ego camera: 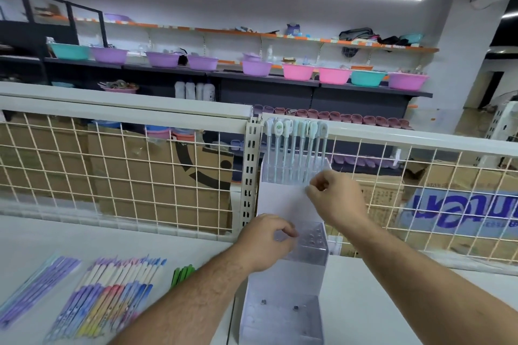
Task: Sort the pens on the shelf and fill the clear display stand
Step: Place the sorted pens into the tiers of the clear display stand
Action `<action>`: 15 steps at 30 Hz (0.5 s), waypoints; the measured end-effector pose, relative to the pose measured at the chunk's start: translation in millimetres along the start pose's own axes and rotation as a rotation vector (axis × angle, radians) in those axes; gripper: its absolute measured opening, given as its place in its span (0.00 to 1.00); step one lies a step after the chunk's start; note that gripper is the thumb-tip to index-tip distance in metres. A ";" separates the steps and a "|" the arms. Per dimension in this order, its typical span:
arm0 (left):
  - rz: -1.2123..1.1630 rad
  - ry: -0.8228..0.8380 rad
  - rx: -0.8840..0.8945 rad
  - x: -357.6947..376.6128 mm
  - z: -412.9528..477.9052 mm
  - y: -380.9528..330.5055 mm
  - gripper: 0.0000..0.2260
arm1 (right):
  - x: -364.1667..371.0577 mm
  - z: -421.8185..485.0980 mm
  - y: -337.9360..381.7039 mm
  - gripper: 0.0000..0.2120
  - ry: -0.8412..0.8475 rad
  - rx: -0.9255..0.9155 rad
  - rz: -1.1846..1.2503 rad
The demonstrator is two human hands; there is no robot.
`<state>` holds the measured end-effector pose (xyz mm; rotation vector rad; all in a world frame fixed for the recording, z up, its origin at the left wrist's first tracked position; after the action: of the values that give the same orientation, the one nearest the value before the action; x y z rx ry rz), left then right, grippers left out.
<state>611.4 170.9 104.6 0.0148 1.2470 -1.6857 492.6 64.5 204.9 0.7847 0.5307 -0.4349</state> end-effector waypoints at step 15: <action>0.167 -0.235 -0.053 -19.2 -47.2 17.3 0.24 | 21.7 -55.8 -13.8 0.17 0.171 -0.153 0.021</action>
<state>609.3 218.8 80.3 -0.1049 1.0824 -1.4644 486.3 94.2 151.5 0.6826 0.7060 -0.3056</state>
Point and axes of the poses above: each hand's wrist, its own z-axis towards the middle knuckle, its own x-axis out of the palm, y = z × x, the point moved 7 cm from there along z, towards the middle knuckle, and after that the axes turned 15 degrees about -y, right-handed, at the moved point
